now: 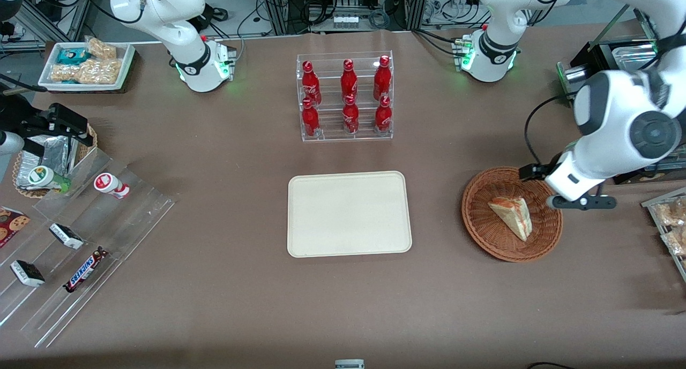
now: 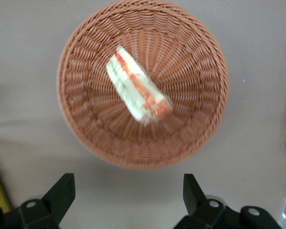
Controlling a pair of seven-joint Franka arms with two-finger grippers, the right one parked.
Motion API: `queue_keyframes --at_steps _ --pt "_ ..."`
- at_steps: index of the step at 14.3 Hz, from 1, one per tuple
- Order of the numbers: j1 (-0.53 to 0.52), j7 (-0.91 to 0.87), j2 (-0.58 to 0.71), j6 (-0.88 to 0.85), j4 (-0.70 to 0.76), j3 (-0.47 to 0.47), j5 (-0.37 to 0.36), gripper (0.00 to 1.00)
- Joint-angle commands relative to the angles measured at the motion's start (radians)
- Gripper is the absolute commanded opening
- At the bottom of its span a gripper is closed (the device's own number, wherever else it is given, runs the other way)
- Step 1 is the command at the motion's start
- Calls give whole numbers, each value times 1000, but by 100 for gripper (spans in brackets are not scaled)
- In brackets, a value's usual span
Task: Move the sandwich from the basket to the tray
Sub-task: 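Move the left gripper over the sandwich in the wicker basket, then lower the left gripper and close it on the sandwich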
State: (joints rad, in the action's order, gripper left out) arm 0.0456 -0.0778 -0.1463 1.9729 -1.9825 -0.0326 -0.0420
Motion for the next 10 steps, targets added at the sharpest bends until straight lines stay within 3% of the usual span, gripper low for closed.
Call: queue_keyframes --at_steps 1,6,10 --pt "2 -107 24 194 -162 0 4 100" --pt "2 -590 -77 365 -151 0 5 100" --pt "0 -859 -143 504 -153 0 5 100"
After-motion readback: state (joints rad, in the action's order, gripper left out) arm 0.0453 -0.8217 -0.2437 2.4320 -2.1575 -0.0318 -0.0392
